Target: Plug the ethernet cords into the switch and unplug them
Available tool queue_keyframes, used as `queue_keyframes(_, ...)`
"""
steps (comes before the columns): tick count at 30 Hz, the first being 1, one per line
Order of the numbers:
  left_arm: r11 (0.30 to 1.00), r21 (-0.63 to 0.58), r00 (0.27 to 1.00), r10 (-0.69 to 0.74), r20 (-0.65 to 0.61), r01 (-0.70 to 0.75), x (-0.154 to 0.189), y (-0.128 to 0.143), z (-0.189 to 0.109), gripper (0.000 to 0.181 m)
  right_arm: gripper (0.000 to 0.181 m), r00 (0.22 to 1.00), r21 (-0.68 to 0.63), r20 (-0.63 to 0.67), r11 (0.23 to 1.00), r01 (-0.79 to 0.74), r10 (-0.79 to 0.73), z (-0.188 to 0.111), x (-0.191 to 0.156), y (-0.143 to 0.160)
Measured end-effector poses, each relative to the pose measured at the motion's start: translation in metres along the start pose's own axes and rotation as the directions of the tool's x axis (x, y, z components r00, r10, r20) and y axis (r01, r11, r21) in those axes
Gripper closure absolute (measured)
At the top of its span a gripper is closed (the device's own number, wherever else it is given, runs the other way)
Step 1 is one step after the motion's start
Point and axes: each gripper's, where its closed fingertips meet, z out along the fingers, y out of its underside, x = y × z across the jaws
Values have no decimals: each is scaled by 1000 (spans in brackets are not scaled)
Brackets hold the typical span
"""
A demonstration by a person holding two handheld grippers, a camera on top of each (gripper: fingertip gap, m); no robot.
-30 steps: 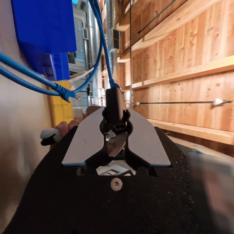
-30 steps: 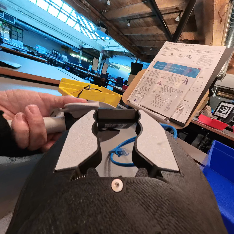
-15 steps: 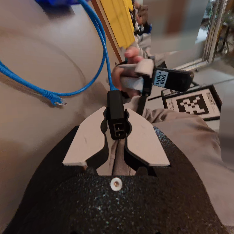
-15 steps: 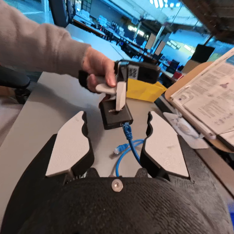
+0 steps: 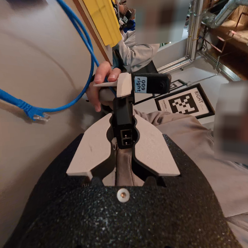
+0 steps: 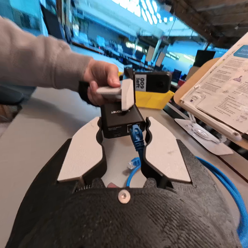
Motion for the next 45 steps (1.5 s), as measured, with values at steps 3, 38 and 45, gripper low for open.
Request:
queue_keyframes(3,1000,-12,1000,15,19,-15,-1,-1,-1,157,121,993,44,42,993,-108,106,-2,0,-3)
queue_keyframes(38,922,325,234,-276,932,-208,-64,-1,-347,135,121,954,178,9,939,-295,298,-17,25,0)
queue_keyframes(45,946,293,207,-263,943,-136,-111,2,-356,159,121,953,204,12,932,-298,302,-21,27,-2)
